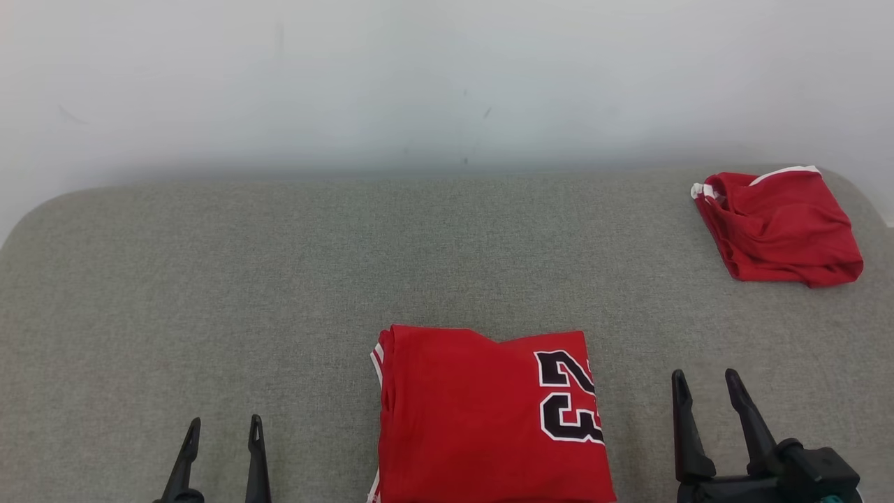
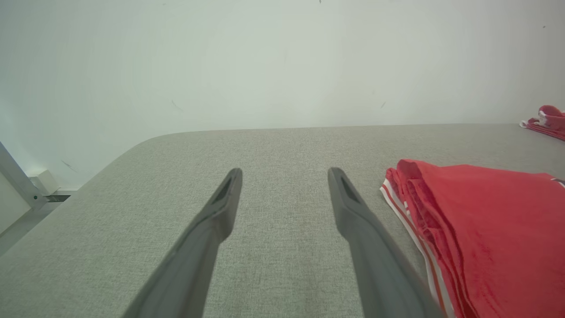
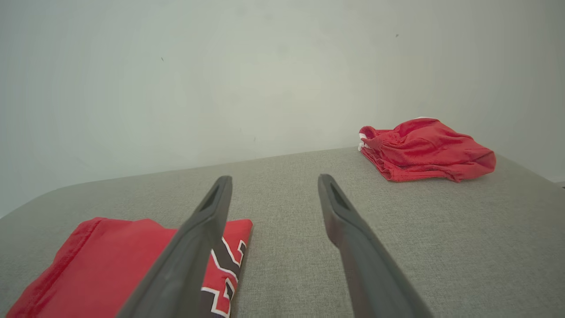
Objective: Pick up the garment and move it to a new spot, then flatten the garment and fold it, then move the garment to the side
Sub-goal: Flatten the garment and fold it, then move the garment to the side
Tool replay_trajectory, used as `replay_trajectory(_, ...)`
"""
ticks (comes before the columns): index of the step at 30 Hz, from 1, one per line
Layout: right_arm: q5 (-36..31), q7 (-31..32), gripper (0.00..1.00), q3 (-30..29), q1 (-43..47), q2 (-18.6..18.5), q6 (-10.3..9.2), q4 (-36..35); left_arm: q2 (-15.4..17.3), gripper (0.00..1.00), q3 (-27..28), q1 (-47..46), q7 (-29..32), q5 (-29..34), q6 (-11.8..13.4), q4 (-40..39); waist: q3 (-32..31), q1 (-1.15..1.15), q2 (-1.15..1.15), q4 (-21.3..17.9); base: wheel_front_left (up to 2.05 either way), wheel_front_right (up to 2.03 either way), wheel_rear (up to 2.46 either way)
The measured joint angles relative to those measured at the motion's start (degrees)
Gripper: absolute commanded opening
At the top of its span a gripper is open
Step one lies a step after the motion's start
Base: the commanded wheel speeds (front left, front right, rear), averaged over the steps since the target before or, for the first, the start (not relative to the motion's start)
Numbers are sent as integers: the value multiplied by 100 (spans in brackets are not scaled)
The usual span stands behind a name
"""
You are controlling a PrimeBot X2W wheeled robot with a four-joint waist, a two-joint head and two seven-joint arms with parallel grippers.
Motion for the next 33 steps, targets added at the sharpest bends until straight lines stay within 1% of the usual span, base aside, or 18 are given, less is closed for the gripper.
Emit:
replay_trajectory(8,-246,0,100,140,1,12,0,204,-1,100,-22,73,0,69,-53,-14,-12,0,0,65,0,0,0)
replay_trajectory(33,-194,0,100,243,-32,13,0,480,0,100,-35,122,0,10,-26,69,21,0,0,106,0,0,0)
